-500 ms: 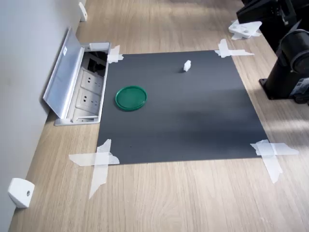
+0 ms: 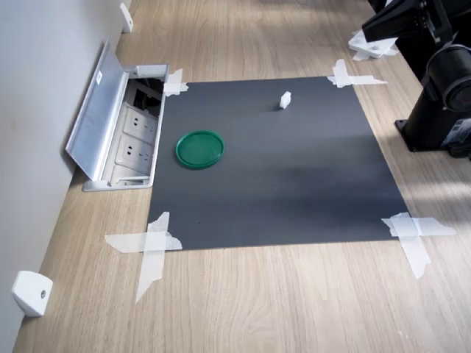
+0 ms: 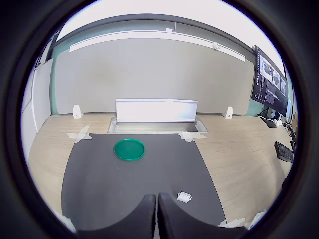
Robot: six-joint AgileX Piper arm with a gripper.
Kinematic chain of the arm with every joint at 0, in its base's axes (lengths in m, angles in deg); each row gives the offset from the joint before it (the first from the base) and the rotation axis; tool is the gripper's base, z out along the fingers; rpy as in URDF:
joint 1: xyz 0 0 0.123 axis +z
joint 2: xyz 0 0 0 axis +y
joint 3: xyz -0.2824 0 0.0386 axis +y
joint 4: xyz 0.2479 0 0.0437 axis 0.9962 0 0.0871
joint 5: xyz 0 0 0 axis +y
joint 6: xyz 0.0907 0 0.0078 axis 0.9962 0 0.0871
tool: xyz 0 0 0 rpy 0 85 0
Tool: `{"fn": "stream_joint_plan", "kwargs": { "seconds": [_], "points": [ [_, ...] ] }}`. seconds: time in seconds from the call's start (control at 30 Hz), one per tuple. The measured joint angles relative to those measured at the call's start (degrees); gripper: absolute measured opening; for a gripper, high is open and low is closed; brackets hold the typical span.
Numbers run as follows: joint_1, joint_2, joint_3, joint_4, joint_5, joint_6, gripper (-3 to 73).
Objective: Grasp a white terminal and put it on the green lid.
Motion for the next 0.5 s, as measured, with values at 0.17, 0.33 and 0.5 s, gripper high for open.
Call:
{"fn": "stream_joint_plan", "kwargs": {
  "seconds": [0.17, 0.33, 0.5],
  "points": [
    [0.00, 0.00, 0.00, 0.00, 0.04, 0.00, -0.8],
    [0.00, 0.93, -0.86, 0.89, 0.11, 0.00, -0.8],
    [0.00, 7.39, -5.73, 1.22, 0.11, -0.79, -0.8]
  ]
}}
